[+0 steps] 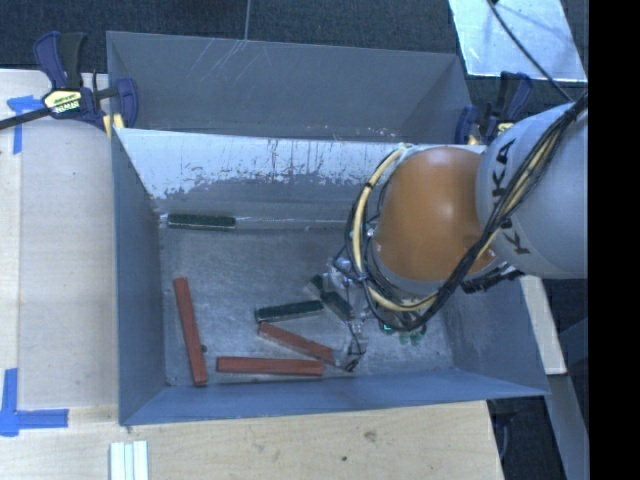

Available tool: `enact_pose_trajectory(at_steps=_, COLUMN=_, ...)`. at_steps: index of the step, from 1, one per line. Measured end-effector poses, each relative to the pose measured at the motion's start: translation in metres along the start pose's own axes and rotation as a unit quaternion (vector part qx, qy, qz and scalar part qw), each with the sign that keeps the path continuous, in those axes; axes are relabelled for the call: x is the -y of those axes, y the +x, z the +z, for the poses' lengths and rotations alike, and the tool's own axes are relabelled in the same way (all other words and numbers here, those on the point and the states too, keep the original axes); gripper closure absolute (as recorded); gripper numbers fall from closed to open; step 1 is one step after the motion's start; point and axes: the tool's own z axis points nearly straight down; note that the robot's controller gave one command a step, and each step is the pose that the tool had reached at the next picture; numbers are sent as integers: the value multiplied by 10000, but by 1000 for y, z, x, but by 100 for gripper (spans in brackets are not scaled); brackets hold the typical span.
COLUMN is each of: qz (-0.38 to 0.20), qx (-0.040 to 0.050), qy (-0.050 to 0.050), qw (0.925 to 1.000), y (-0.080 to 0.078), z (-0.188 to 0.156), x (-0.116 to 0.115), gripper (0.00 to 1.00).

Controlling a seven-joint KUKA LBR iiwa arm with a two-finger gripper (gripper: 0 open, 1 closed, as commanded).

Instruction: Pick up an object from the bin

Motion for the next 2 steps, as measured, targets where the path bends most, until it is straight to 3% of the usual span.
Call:
enact_pose_trajectory(at_steps=1, qz=-266, qx=42, qy=0, qw=9996, y=-58, z=78, x=-10, gripper=0)
enact_pose_trajectory(at_steps=2, qz=-256, qx=64, qy=-6, qw=9997, y=-59, z=74, x=-10, gripper=100)
